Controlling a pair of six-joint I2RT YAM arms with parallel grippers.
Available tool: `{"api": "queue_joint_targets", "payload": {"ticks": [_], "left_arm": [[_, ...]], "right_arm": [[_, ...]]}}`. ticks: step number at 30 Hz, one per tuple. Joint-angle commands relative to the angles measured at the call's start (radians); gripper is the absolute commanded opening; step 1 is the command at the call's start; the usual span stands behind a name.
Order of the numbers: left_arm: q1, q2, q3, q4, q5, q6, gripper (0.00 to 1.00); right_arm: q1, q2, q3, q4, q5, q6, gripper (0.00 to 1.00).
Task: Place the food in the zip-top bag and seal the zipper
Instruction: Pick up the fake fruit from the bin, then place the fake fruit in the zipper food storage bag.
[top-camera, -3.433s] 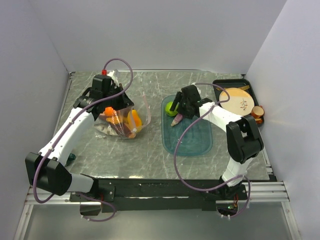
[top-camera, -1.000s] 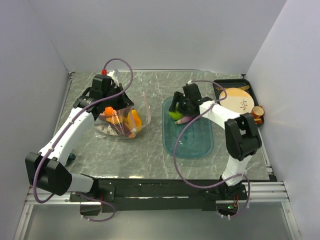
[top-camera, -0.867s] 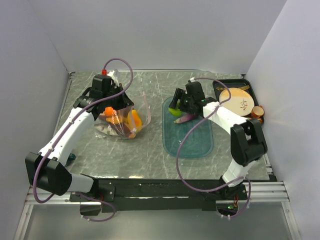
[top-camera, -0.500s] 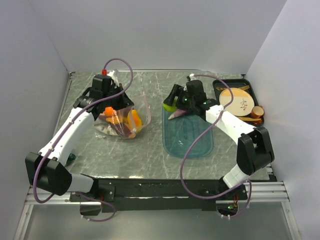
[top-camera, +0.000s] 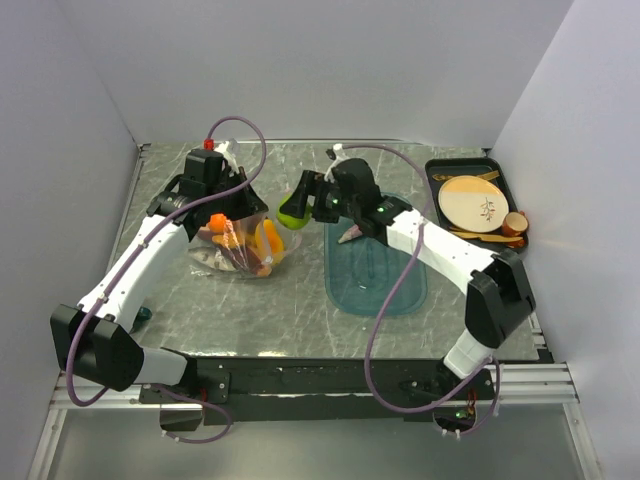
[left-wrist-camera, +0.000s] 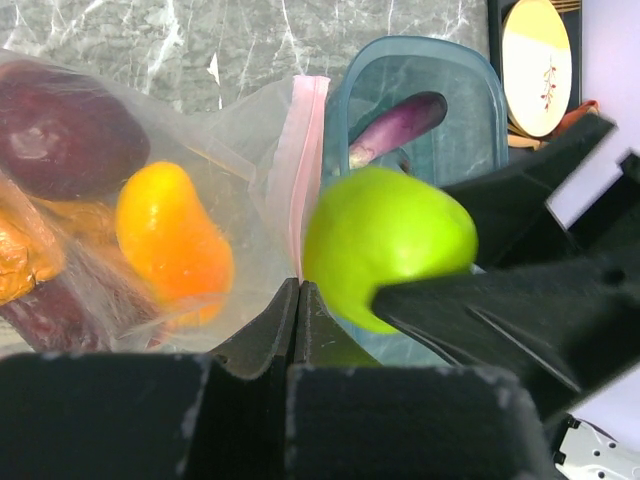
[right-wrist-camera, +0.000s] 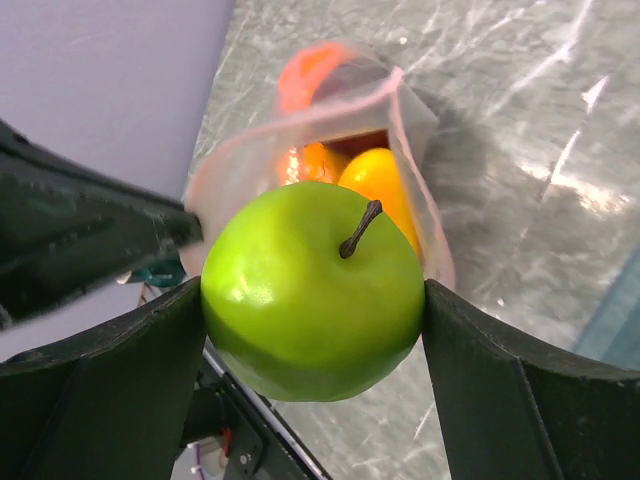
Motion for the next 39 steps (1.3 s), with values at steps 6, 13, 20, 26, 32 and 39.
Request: {"api": "queue_joint_targets", "payload": {"ticks": [6,13,20,26,32,39], "left_arm": [[-0.002,-0.02,0.05,0.032,0.015,-0.003,0.01],[-0.002,-0.032,0.057,0.035,0.011,-0.003,0.01],[-0.002,-0.037,0.059,0.036,0.018,-0.009,0.01],[-0.002,-0.046,0.056,0.032,0.004,-0.011,0.01],[-0.002,-0.046,0.057,0.035,0.005,-0.008,0.01],[-0.002,-0.052,0.048,0.038,0.005,-0.012,0.01]], "right_arm": [[0.046,0.172,0.191,-0.07,-0.022,-0.031,0.61],[0.055,0.208,0.21,-0.073,-0.069,-0.044,0.63],[0.058,0.24,0.228,-0.041,-0.166,-0.038,0.68],[0.055,0.214,0.22,-0.045,-0.146,-0.084,0.87],[0.043,0.165,0.179,-0.035,-0.102,-0.092,0.94],[0.026,0.117,0.121,-0.004,-0.054,-0.074,1.0]]}}
